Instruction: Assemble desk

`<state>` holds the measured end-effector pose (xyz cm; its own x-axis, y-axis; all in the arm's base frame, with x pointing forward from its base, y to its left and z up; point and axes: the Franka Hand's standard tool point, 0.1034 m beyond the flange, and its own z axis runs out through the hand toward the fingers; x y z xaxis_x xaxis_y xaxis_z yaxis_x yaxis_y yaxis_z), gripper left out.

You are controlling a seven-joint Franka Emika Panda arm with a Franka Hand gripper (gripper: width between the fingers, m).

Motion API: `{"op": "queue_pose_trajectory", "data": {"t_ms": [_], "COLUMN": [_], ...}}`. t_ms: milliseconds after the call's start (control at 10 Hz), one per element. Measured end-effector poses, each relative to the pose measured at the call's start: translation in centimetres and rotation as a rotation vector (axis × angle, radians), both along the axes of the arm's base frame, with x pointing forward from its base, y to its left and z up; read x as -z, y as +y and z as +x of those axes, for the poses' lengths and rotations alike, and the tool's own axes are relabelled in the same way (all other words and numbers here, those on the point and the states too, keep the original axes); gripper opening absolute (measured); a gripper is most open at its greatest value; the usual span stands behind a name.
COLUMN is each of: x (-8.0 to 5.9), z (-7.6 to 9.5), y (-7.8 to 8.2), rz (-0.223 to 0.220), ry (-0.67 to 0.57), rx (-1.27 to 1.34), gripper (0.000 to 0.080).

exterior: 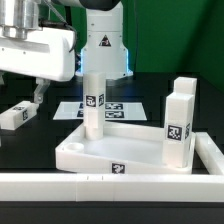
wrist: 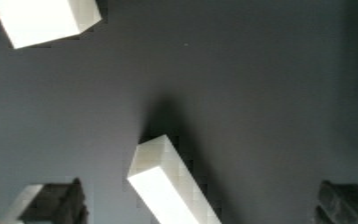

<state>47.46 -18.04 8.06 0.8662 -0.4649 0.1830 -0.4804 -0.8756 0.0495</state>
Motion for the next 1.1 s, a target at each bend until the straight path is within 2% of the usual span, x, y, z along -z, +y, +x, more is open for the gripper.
{"op": "queue_pose_trajectory", "data": {"t_ms": [200, 300, 400, 500, 600, 800, 900, 1000, 1100], "x": [0.0, 0.2, 0.6, 1.2, 1.1, 1.1, 1.3, 1.4, 1.7], "z": [-0.1, -1.1, -2.5, -3.4, -3.3, -3.1, -3.3, -3.5, -3.6], "y": [-0.2, -1.9, -3.8, -4.2, -4.2, -4.0, -3.6, -3.1, -3.2], "rz": [-0.001, -0.01, -0.002, 0.071, 0.105, 0.102, 0.133, 0.205, 0.249], "ry": [0.001, 0.012, 0.02, 0.07, 0.089, 0.089, 0.119, 0.196, 0.247], "rx": [0.0, -0.06, -0.016, 0.015, 0.022, 0.015, 0.017, 0.013, 0.011], "gripper": [0.0649, 0.0649, 0.0649, 0.0649, 0.0649, 0.0649, 0.0649, 0.0649, 0.0649]}}
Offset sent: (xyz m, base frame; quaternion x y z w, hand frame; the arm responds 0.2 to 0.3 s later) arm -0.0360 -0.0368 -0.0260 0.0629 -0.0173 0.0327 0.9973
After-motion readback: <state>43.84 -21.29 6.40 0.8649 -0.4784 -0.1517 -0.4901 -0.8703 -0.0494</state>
